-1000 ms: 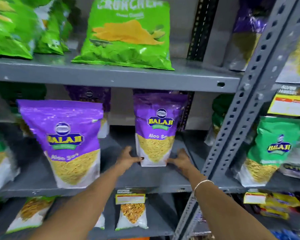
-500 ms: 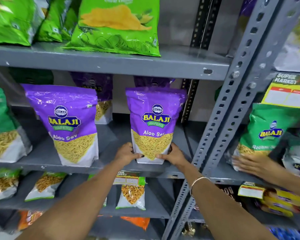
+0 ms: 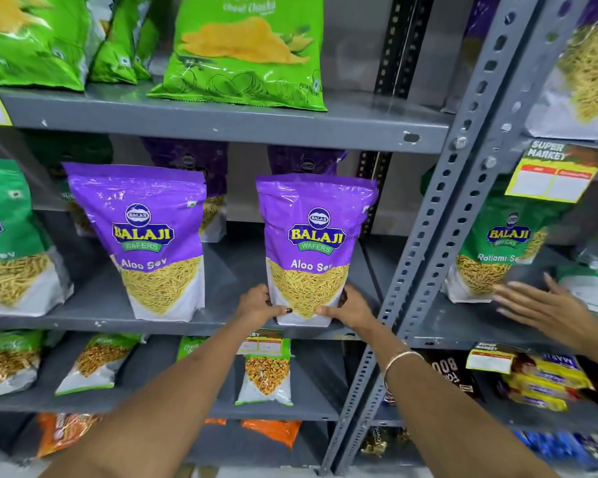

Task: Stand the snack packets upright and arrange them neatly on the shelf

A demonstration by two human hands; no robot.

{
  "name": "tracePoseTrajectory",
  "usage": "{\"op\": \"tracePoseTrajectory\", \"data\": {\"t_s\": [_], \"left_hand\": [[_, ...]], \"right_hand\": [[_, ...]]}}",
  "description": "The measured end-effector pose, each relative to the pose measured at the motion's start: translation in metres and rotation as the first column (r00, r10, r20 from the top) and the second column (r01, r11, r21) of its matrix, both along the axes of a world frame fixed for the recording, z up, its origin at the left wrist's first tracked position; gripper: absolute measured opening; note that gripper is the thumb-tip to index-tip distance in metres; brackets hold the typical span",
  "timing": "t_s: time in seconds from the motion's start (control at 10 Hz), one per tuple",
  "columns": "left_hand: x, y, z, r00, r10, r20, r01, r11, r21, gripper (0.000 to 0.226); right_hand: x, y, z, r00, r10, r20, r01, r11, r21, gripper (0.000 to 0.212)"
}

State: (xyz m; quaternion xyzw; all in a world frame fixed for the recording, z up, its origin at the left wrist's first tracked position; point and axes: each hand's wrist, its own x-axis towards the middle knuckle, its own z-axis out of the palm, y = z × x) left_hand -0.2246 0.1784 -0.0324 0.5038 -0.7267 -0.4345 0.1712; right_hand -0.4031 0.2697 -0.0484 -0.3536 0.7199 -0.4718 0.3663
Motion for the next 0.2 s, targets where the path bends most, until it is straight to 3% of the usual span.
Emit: {"op": "tracePoseTrajectory", "data": {"t_s": [0.2], "left_hand": [[0.0002,0.0031,0.0018,1.000,0.016,-0.018,-0.017,0.999,-0.037,0.054]], "right_hand": [[0.0087,0.0034,0.0092,0.999,-0.022,-0.035,0.022,1.000,-0.020,0.090]]}}
